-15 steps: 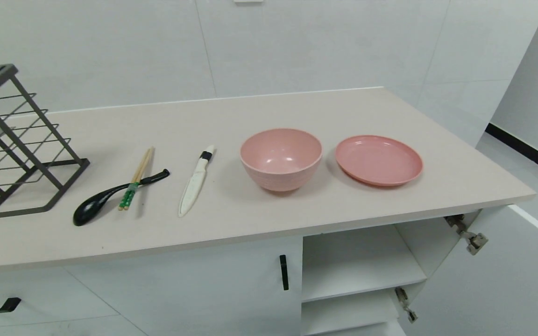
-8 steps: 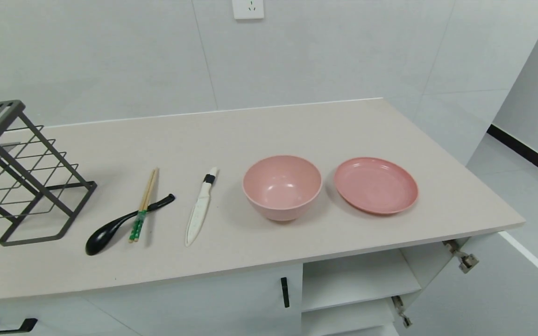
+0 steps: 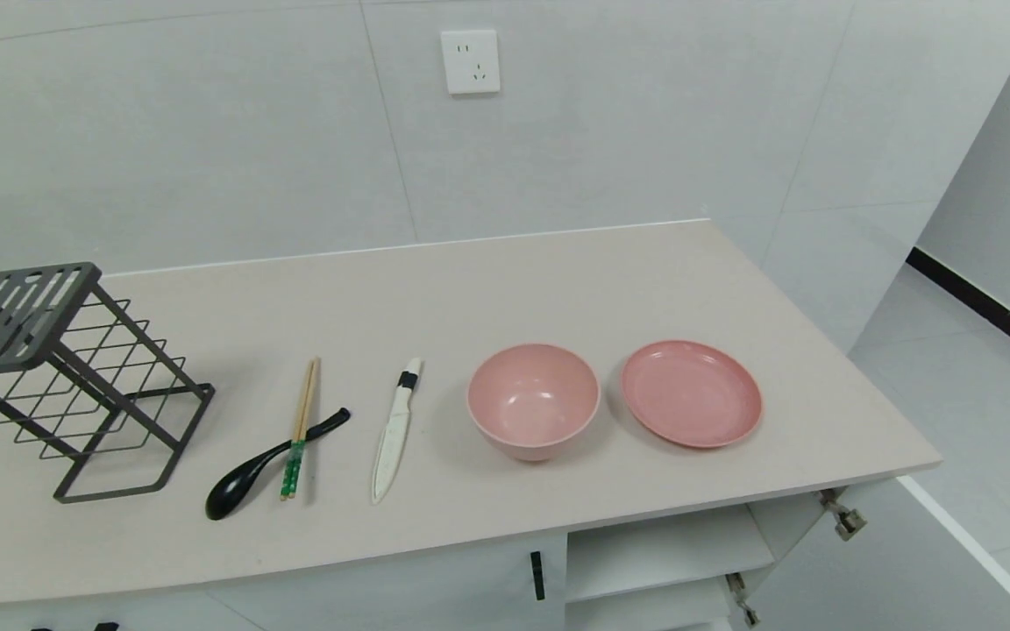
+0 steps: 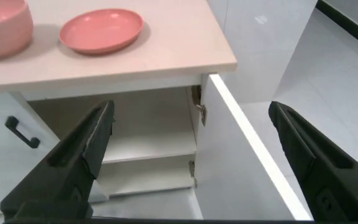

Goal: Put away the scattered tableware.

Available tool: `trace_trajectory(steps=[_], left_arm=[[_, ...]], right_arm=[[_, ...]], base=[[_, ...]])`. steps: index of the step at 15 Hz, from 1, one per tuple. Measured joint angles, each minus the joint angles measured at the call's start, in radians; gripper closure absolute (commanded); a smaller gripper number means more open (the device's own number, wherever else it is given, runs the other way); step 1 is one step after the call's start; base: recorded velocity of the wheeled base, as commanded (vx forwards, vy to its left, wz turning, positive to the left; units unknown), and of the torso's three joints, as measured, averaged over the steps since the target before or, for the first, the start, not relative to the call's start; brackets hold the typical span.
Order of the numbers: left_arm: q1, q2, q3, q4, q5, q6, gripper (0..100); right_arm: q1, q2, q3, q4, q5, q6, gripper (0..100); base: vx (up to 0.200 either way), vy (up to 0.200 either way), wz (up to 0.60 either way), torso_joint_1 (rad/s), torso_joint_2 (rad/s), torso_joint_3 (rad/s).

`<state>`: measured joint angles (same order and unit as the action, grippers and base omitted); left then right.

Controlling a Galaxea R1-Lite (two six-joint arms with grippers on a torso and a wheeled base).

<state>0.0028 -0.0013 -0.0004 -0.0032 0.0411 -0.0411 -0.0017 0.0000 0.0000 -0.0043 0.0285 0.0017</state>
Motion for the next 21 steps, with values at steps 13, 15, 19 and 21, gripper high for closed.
trace_trajectory(steps=[13,15,19,21], left_arm=[[0.000,0.000,0.000,0.000,0.000,0.000,0],[0.000,0.000,0.000,0.001,0.000,0.000,0],[0.000,0.000,0.000,0.000,-0.001,0.004,0],[0.000,0.000,0.000,0.001,-0.002,0.006,0]], right_arm=[[0.000,0.000,0.000,0.000,0.002,-0.003,0],[0.000,0.000,0.000,0.000,0.002,-0.002,0],[0.000,0.000,0.000,0.001,0.002,-0.002,0],[0.000,0.000,0.000,0.001,0.001,-0.002,0]], base=[[0.046,0.000,0.00,0.145,-0.28,-0.138],[0.000,0.000,0.00,0.000,0.00,0.000],[0.000,0.000,0.00,0.000,0.00,0.000],[0.000,0.000,0.00,0.000,0.00,0.000]])
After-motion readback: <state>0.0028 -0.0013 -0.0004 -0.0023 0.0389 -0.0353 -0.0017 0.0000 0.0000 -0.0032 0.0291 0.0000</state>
